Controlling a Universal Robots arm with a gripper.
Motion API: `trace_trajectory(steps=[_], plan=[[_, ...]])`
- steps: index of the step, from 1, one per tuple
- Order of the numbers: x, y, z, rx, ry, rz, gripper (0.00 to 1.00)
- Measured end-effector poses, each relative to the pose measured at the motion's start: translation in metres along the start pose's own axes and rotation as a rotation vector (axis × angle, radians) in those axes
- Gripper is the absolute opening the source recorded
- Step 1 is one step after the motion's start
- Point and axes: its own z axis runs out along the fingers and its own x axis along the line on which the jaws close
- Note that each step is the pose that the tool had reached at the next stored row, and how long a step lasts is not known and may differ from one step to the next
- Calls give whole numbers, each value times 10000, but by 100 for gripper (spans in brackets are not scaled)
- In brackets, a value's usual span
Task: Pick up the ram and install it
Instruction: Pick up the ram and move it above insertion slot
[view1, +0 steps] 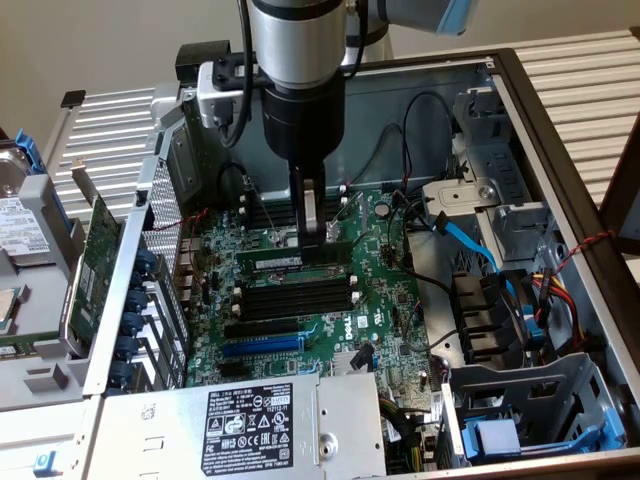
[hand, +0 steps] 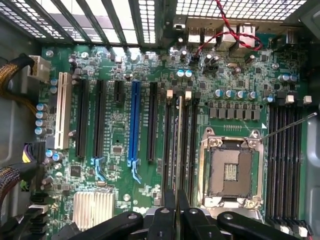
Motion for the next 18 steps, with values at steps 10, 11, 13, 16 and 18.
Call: trace_trajectory(steps=[10, 11, 13, 16, 18], plan=[[2, 9, 128, -1, -10, -3, 13], [3, 13, 133, -2, -13, -5, 13], [3, 23, 143, -2, -24, -13, 13], [3, 25, 154, -2, -42, -57, 13], [3, 25, 160, -3, -58, -99, 13]])
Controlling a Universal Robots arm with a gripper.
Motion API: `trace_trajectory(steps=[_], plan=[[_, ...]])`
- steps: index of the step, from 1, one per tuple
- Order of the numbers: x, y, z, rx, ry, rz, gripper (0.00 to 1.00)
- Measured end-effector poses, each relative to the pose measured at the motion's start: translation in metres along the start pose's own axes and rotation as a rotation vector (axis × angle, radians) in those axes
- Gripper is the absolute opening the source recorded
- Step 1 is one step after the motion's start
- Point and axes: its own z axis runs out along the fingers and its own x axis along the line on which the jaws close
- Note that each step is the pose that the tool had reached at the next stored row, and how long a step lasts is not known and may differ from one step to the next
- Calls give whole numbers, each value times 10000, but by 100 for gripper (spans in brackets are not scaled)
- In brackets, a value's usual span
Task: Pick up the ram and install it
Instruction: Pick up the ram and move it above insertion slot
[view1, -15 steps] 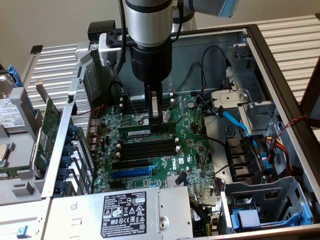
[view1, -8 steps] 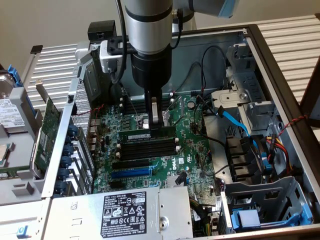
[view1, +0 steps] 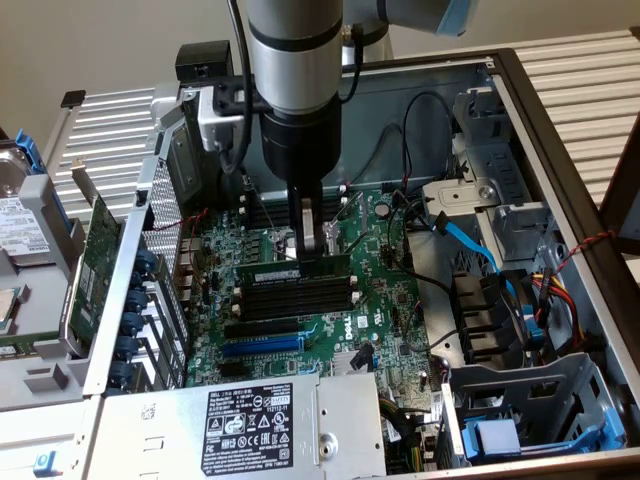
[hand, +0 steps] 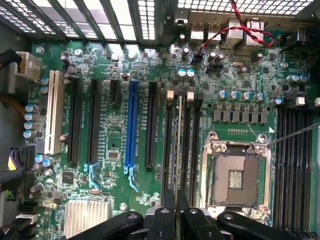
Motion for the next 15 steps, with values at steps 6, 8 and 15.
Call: trace_trajectory(steps=[6, 8, 15], plan=[[20, 0, 9, 1, -53, -67, 13], [29, 0, 11, -1, -56, -67, 13], [93, -6, 21, -14, -174, -69, 13]])
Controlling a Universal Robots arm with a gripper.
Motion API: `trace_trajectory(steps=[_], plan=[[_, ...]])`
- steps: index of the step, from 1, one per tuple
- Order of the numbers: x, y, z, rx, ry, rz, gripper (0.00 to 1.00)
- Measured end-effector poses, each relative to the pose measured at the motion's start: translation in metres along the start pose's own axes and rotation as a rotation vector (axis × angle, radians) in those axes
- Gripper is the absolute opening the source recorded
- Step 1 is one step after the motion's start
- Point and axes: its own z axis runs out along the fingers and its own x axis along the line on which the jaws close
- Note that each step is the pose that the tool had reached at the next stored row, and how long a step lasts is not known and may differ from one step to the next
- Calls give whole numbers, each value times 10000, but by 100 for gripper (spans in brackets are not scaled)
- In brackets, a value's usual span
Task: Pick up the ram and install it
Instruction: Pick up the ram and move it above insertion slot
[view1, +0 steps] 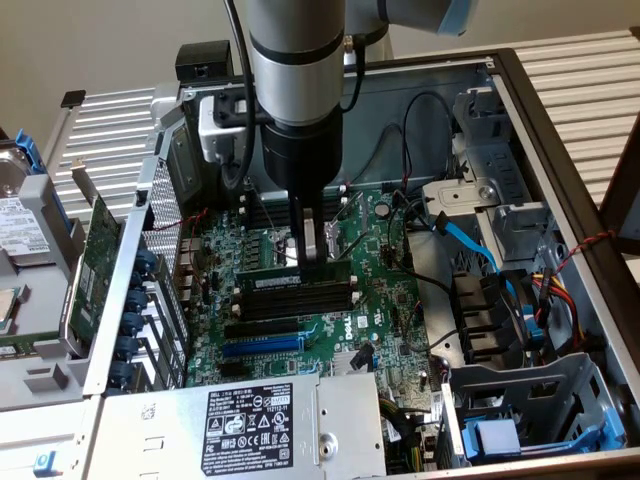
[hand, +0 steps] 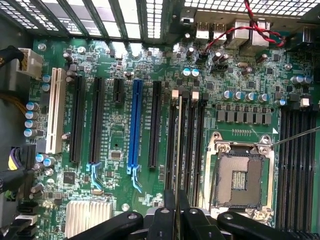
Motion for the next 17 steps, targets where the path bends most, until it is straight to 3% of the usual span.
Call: trace_trajectory(steps=[9, 17], plan=[[-18, -8, 45, -31, -3, 10, 13], [-26, -8, 55, -35, 60, 11, 13]])
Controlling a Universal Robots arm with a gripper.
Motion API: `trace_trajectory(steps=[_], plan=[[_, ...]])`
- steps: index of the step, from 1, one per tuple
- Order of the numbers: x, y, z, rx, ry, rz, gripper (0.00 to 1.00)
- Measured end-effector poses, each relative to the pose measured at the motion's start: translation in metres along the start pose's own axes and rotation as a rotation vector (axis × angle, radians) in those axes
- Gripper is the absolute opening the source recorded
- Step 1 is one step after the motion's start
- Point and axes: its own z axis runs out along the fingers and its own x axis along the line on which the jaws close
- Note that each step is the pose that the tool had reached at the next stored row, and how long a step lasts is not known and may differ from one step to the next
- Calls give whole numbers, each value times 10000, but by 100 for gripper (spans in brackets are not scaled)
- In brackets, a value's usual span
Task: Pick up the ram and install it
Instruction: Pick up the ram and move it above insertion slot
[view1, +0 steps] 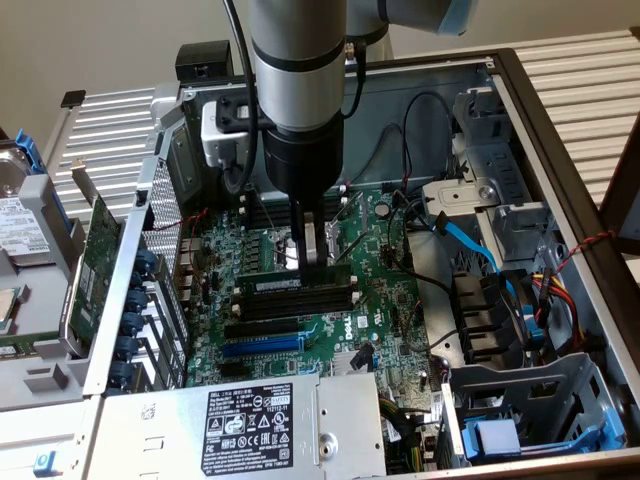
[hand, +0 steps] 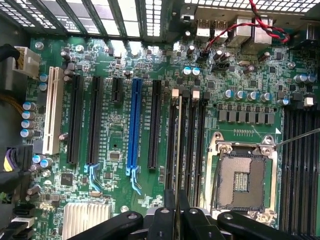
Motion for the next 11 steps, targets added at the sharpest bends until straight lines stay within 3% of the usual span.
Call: trace_trajectory(steps=[11], plan=[[3, -2, 58, 0, 6, 0, 13]])
